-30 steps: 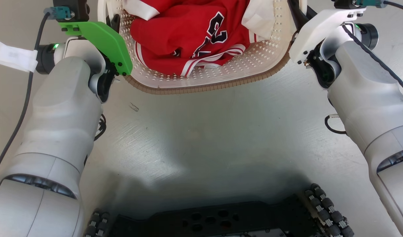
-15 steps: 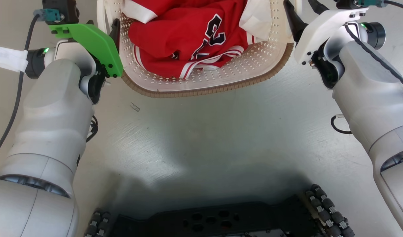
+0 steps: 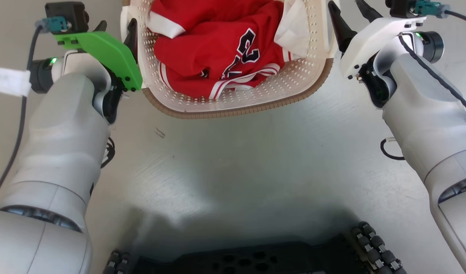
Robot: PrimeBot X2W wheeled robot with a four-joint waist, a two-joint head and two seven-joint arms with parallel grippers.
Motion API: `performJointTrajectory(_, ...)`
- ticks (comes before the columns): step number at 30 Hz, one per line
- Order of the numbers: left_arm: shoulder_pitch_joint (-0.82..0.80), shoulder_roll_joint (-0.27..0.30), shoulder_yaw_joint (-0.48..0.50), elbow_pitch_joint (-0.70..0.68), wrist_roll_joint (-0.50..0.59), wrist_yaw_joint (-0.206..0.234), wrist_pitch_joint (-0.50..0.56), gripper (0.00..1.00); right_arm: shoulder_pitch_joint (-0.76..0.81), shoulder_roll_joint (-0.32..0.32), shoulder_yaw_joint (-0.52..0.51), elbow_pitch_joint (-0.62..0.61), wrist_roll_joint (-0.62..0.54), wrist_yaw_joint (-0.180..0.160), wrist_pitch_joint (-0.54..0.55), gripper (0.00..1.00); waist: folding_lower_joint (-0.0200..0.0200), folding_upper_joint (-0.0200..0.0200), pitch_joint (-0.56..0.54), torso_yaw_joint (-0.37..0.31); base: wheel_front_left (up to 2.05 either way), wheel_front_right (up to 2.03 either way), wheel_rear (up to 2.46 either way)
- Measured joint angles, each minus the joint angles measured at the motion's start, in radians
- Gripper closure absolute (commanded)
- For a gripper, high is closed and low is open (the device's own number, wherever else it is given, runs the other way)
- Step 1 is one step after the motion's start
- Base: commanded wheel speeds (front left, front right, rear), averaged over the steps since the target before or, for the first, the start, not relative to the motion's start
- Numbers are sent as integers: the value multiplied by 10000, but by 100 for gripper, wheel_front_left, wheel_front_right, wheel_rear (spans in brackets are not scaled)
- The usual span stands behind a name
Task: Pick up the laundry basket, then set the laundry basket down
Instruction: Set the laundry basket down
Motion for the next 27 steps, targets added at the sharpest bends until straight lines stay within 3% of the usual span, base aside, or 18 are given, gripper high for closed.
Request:
performJointTrajectory(7, 233, 23, -130, -127, 234, 0, -959, 0, 336, -48, -157, -336, 121, 2, -194, 0, 0, 0, -491, -23, 0, 0, 0)
performJointTrajectory(14, 678, 217, -215, -334, 412, 2, -1183, 0, 818, -173, -351, -880, 140, 2, -261, 0, 0, 0, -1258, -55, 0, 0, 0)
performJointTrajectory(19, 949, 368, -198, -644, 667, 100, -1221, 0, 1025, -458, -865, -2173, 96, -6, -259, 0, 0, 0, -1862, -91, 0, 0, 0)
performJointTrajectory(27, 1218, 790, 259, -2454, 1124, 635, -1208, 0, 1934, -805, -1693, -3908, -360, -489, -261, 0, 0, 0, -2873, -153, 0, 0, 0)
